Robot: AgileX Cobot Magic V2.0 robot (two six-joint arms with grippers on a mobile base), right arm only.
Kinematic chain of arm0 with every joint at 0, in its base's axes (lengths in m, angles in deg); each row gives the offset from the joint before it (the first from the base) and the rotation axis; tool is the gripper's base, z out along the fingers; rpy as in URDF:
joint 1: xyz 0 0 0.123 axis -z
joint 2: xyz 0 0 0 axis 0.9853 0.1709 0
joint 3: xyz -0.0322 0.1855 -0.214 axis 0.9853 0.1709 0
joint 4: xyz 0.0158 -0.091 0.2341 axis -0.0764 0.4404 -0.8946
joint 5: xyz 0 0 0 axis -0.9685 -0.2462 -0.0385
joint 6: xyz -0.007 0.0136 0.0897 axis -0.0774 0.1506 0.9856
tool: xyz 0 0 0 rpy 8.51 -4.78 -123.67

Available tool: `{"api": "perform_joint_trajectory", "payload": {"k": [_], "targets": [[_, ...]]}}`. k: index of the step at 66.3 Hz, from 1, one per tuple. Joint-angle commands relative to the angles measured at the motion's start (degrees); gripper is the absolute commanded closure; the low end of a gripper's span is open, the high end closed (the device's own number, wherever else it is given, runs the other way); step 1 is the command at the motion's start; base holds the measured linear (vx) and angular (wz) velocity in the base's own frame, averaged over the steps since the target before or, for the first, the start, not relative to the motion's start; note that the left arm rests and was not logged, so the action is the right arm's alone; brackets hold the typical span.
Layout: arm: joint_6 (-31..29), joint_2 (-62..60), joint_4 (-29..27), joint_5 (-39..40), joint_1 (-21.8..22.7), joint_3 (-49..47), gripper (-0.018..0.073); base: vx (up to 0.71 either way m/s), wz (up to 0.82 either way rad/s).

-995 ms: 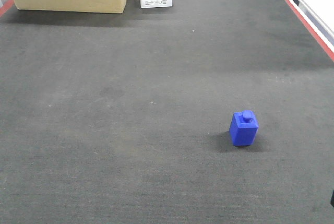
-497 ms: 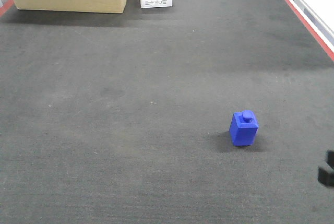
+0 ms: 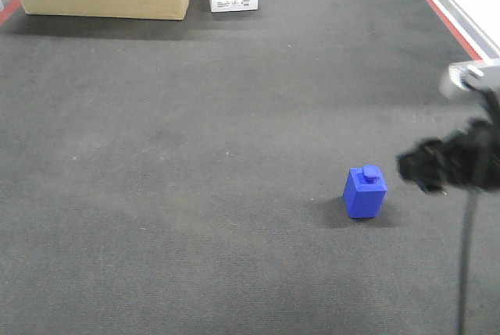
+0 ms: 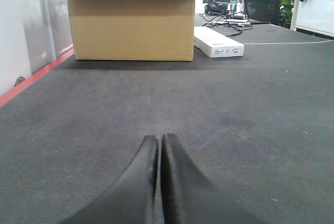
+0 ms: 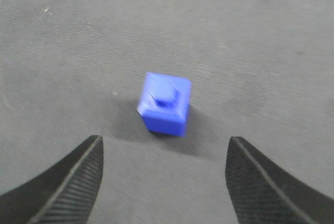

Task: Pour parts from conveyor to right shelf

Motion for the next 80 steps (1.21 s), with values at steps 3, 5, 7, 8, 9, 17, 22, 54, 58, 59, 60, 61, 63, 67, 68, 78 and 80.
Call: {"api": "perform_joint_trajectory", "payload": {"k": [3,5,7,8,9,17,22,54,58,59,60,61,63,67,68,78,80], "targets": [[8.08,6.07,5.09,-3.02,-1.68,-8.61,0.0068,0.0,0.0],[9.6,7.61,5.83,-4.55,-1.97,-10.53,0.0068,0.0,0.0],[10.8,9.49,6.65,-5.73,-2.2,-12.04,0.0068,0.0,0.0],[11.04,10.21,7.0,-6.25,-2.27,-12.78,0.0068,0.0,0.0],[11.46,10.94,7.24,-6.78,-2.26,-13.51,0.0068,0.0,0.0],[11.48,16.87,7.24,-11.6,-2.26,-19.36,0.0068,0.0,0.0],[11.48,20.04,7.3,-14.04,-2.26,-22.45,0.0068,0.0,0.0],[11.54,34.52,7.25,-23.86,-2.26,-33.79,0.0074,0.0,0.0],[11.79,35.66,7.25,-24.12,-2.26,-33.79,0.0079,0.0,0.0],[11.89,35.95,7.25,-24.19,-2.26,-33.79,0.008,0.0,0.0],[11.91,36.22,7.25,-24.26,-2.26,-33.79,0.0083,0.0,0.0],[11.95,36.35,7.25,-24.26,-2.26,-33.79,0.0083,0.0,0.0],[12.23,36.92,7.25,-24.26,-2.26,-33.79,0.0087,0.0,0.0],[12.69,37.79,7.13,-24.19,-2.26,-33.79,0.0092,0.0,0.0],[12.76,38.04,7.13,-24.19,-2.26,-33.79,0.0093,0.0,0.0],[12.76,39.58,6.13,-23.73,-2.26,-33.79,0.0141,0.0,0.0],[12.76,39.72,6.13,-23.44,-2.26,-33.79,0.0165,0.0,0.0]]}}
